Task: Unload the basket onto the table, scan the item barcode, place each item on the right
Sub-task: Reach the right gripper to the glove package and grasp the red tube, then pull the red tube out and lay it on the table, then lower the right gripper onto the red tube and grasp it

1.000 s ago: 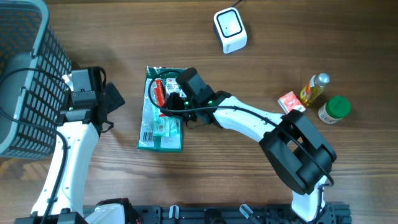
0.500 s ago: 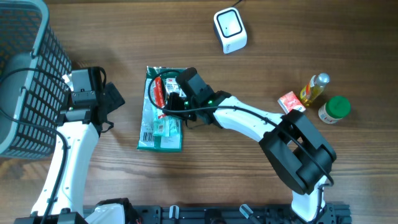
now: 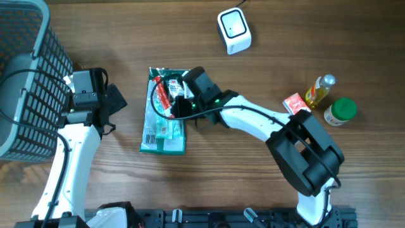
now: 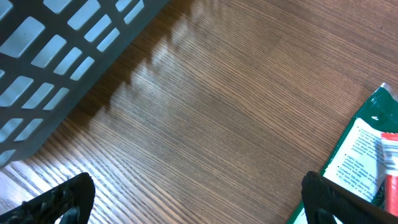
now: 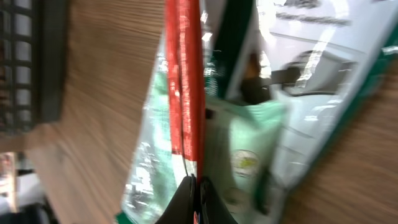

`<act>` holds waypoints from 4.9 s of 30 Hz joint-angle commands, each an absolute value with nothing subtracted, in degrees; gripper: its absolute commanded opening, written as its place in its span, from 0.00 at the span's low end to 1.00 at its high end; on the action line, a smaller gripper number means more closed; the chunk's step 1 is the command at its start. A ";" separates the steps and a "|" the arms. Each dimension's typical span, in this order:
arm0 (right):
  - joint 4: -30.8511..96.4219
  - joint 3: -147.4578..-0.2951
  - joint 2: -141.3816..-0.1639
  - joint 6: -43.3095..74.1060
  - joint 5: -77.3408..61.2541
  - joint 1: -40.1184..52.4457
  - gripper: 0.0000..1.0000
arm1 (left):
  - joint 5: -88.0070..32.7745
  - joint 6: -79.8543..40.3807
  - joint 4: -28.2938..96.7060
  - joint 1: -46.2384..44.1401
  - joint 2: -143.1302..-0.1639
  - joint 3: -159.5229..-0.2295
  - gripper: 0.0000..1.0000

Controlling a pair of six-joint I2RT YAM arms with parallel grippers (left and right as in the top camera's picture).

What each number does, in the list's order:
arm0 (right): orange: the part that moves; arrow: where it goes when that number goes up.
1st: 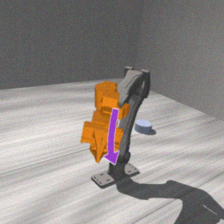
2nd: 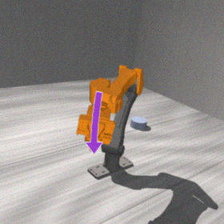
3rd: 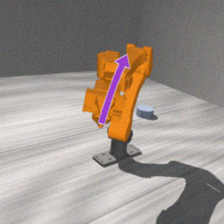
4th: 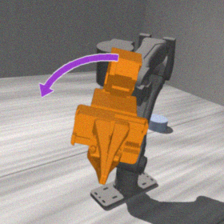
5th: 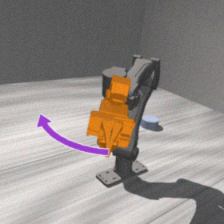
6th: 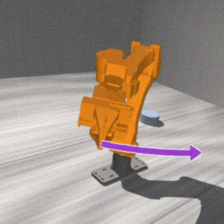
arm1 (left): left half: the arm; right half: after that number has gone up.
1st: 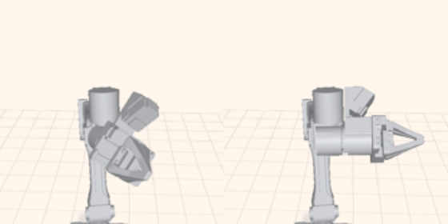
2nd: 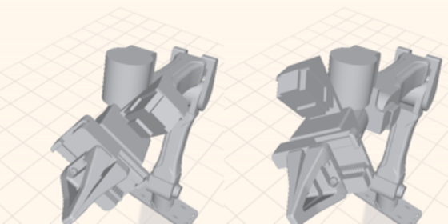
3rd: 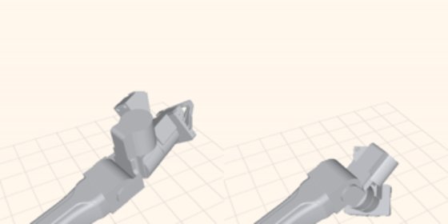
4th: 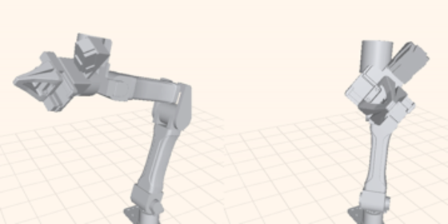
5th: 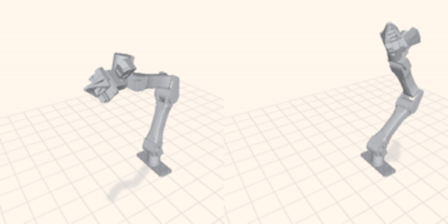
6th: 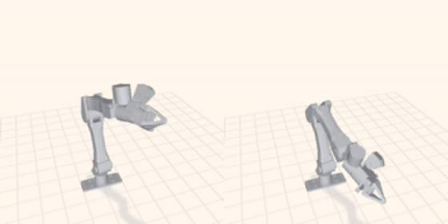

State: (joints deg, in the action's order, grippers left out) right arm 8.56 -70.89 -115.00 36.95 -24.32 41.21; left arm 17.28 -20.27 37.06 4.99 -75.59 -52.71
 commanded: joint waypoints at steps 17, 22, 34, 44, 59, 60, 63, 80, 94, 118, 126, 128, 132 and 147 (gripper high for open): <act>32.14 -71.81 -105.82 8.97 -21.19 32.53 0.04 | 17.41 -20.18 36.91 5.26 -75.85 -52.49 1.00; 37.17 -75.79 -101.34 3.22 -19.31 29.69 0.04 | 17.41 -20.18 36.91 5.26 -75.85 -52.49 1.00; 50.50 -92.18 -100.29 -13.93 -5.50 29.61 0.04 | 17.41 -20.18 36.91 5.26 -75.85 -52.49 1.00; 57.41 -86.87 -103.00 -13.30 -2.52 29.61 0.46 | 17.41 -20.18 36.91 5.26 -75.85 -52.49 1.00; 33.87 -61.91 -103.63 -1.48 11.57 28.03 0.39 | 17.41 -20.18 36.91 5.26 -75.85 -52.49 1.00; 33.69 -61.19 -103.74 -1.21 11.05 28.03 0.39 | 17.41 -20.18 36.91 5.26 -75.85 -52.49 1.00; 33.67 -59.46 -103.83 -1.04 6.68 28.05 0.45 | 17.41 -20.18 36.91 5.26 -75.85 -52.49 1.00; 41.28 -56.88 -103.83 3.64 -14.02 28.05 0.47 | 17.41 -20.18 36.91 5.26 -75.85 -52.49 1.00; 43.99 -58.72 -103.68 15.18 -16.80 29.04 0.38 | 17.41 -20.18 36.91 5.26 -75.85 -52.49 1.00; 43.40 -52.80 -103.68 16.69 -14.87 31.33 0.41 | 17.41 -20.18 36.91 5.26 -75.85 -52.49 1.00; 41.41 -51.79 -103.68 17.12 -14.85 31.35 0.30 | 17.41 -20.18 36.91 5.26 -75.85 -52.49 1.00; 38.96 -50.54 -103.68 17.15 -14.85 31.35 0.29 | 17.41 -20.18 36.91 5.26 -75.85 -52.49 1.00; 34.52 -49.10 -103.68 16.62 -13.30 31.35 0.33 | 17.41 -20.18 36.91 5.26 -75.85 -52.49 1.00; 36.88 -51.46 -102.85 12.03 1.10 32.14 0.04 | 17.41 -20.18 36.91 5.26 -75.85 -52.49 1.00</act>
